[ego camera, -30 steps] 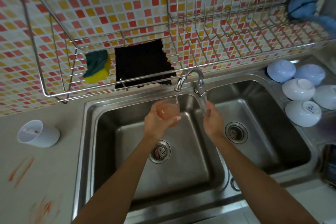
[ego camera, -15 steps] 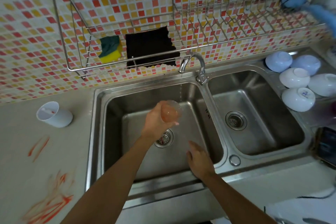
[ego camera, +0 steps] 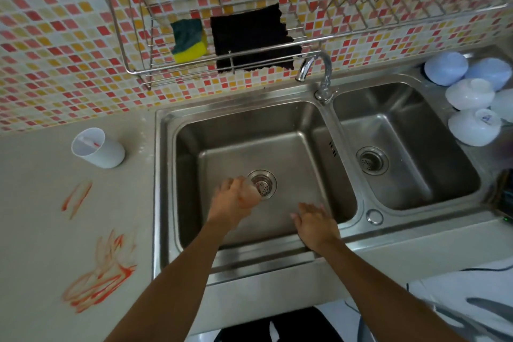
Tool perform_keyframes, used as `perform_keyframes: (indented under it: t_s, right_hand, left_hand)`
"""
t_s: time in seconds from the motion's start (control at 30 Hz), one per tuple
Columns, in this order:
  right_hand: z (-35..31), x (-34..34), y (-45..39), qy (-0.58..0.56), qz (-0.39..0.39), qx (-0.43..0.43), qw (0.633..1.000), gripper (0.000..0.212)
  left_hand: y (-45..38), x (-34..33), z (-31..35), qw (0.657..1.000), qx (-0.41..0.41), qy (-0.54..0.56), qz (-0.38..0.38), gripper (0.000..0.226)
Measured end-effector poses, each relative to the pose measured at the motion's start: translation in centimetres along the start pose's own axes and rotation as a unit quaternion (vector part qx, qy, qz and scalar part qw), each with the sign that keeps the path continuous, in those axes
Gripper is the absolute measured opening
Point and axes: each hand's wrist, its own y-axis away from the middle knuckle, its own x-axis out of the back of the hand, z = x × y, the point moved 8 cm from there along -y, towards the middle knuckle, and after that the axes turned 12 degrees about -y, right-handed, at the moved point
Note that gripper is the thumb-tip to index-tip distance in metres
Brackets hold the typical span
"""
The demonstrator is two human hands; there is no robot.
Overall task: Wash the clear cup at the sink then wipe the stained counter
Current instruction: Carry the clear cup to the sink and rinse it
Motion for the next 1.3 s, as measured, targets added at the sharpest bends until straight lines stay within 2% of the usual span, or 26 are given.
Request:
perform_keyframes:
  t_s: [0.13, 0.33, 0.53, 0.63, 0.9, 1.03, 1.2, 1.3]
  right_hand:
    - [-0.2, 0.3, 0.2, -0.001, -0.008, -0.028, 1.000, 0.049]
    - [-0.6, 0.4, 0.2, 0.018, -0.013, -0.016, 1.000, 0.048]
    - [-0.4, -0.2, -0.2, 0.055, -0.014, 0.018, 0.998, 0.051]
    - [-0.3, -0.3, -0.3, 0.067, -0.015, 0.017, 0.997, 0.055]
    - [-0.6, -0.4, -0.1, 0.083, -0.035, 0.008, 0.996, 0.062]
    - [-1.5, 0.0, 0.8, 0.041, 0.007, 0.026, 0.999, 0.060]
    - [-5.9, -0.6, 1.9, -0.024, 0.036, 0.073, 0.996, 0.062]
    - [-9.7, 0.7, 1.9, -0.116, 0.085, 0.092, 0.985, 0.061]
  left_hand:
    - [0.7, -1.9, -1.8, 0.991, -0.005, -0.136, -0.018, 0.078]
    - [0.8, -2.4, -2.6, 0.962, -0.052, -0.266, 0.042, 0.067]
    - [0.7, -1.5, -1.9, 0.903, -0.129, -0.388, 0.129, 0.072]
    - [0.8, -1.3, -1.1, 0.876, -0.165, -0.428, 0.150, 0.074]
    - [1.5, 0.2, -2.1, 0.890, -0.140, -0.399, 0.168, 0.071]
    - [2.3, 1.1, -3.6, 0.910, -0.103, -0.367, 0.165, 0.069]
    - [3.9, 3.5, -5.5, 0.949, -0.033, -0.251, 0.186, 0.069]
    - [4.8, 6.5, -6.2, 0.961, -0.004, -0.175, 0.215, 0.070]
